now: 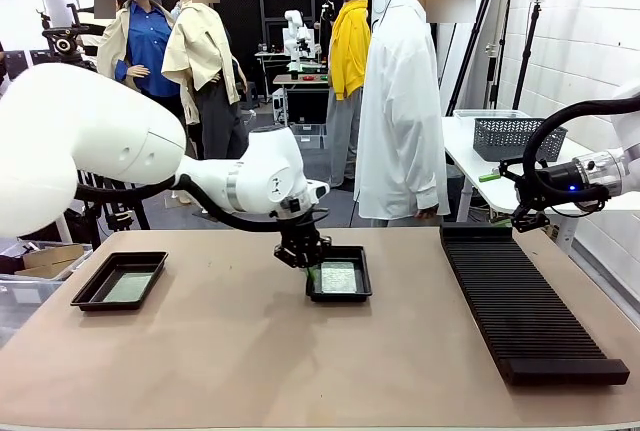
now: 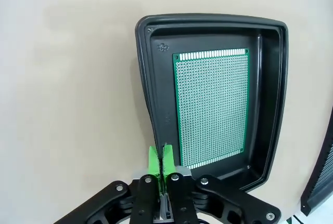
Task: Inspect and transfer BCBs to ESD trays.
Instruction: Pick up the ESD tray and place it on the left side of the table.
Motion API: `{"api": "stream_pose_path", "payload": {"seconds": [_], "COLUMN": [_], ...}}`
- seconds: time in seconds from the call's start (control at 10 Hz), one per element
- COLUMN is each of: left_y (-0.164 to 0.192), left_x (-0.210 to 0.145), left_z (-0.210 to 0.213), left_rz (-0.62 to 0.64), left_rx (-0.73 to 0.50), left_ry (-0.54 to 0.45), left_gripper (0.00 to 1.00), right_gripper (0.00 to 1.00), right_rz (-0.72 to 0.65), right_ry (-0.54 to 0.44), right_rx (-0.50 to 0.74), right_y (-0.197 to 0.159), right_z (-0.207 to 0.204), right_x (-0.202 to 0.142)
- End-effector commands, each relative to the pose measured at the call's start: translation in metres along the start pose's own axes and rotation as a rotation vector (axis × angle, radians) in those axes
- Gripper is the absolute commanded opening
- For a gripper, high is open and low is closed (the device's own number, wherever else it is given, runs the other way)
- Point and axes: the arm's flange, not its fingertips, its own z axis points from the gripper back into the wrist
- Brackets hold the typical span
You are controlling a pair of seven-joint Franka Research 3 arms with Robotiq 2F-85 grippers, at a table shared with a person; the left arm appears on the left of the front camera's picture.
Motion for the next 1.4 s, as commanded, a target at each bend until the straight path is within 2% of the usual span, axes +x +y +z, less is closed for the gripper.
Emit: {"api": "stream_pose_path", "payload": {"seconds": [0.0, 0.4, 0.8, 1.3], "left_y": [0.032, 0.093, 0.148, 0.213], "left_x": [-0.017, -0.024, -0.022, -0.018], "left_z": [0.011, 0.021, 0.024, 0.044], "left_rz": [-0.033, -0.127, -0.062, -0.043], "left_rx": [0.000, 0.052, 0.098, 0.133], "left_ry": [-0.037, -0.054, -0.026, -0.032], "left_gripper": [0.00, 0.00, 0.00, 0.00], "right_gripper": [1.00, 1.00, 1.00, 1.00], "right_rz": [-0.008, -0.008, -0.008, -0.008], "right_ry": [-0.006, -0.006, -0.006, -0.006], "right_rx": [-0.004, -0.004, -0.004, -0.004], "right_y": [0.001, 0.001, 0.001, 0.001], "right_z": [-0.002, -0.002, -0.002, -0.002], "right_x": [0.001, 0.001, 0.001, 0.001]}}
